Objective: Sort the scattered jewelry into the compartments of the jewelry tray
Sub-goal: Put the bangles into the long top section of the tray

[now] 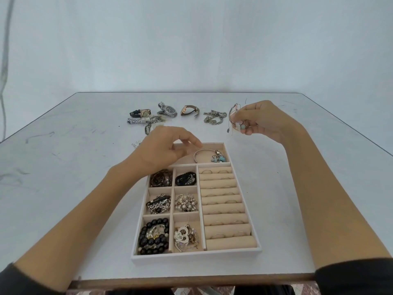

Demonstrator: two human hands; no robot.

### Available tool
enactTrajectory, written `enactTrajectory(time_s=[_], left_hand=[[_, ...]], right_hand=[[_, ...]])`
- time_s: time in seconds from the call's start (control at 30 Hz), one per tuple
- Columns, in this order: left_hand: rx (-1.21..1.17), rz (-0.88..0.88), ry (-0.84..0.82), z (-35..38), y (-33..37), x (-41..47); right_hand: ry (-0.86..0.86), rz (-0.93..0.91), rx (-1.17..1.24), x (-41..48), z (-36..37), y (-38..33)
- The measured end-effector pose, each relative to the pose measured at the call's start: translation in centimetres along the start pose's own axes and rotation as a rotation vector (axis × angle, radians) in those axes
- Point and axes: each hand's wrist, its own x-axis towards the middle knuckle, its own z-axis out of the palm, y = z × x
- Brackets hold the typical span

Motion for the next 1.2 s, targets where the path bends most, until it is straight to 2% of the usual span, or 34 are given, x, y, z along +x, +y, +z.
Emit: enactTrajectory(time_s=[0.13,0.47,0.63,0.73,0.87,0.97,1.2], left_hand=[[0.185,-0.026,-0.109,-0.1,-0.8,0.0],[0.221,-0.026,-0.098,0.6,-1.1,0.6],[0.186,-0.036,-0.104,0.5,-1.2,0.5],[0.16,-0.051,-0.046,-0.3,-0.9,0.3],[0.198,-0.042,0.157,-2.0,-1.7,-0.2],[0.35,-0.166,0.195,-2.7,-3.7,-1.0],[0.419,-0.366,0.004,-1.8,-5.8,-2.1]], right_hand=[[-0.025,-0.01,-0.007,-0.1,0.1,-0.1],[-0.059,-0.024,-0.029,-0.3,0.3,-0.4],[-0.173,-0.051,-0.06,-0.9,0.7,-1.4],[-0.283,-0.07,-0.133,-1.3,1.3,-2.0],[-0.414,-0.084,-0.248,-1.7,2.5,-2.5],[-0.464,-0.083,-0.322,-1.7,3.5,-2.6],[-0.462,-0.057,-0.469,-1.7,4.8,-2.8]])
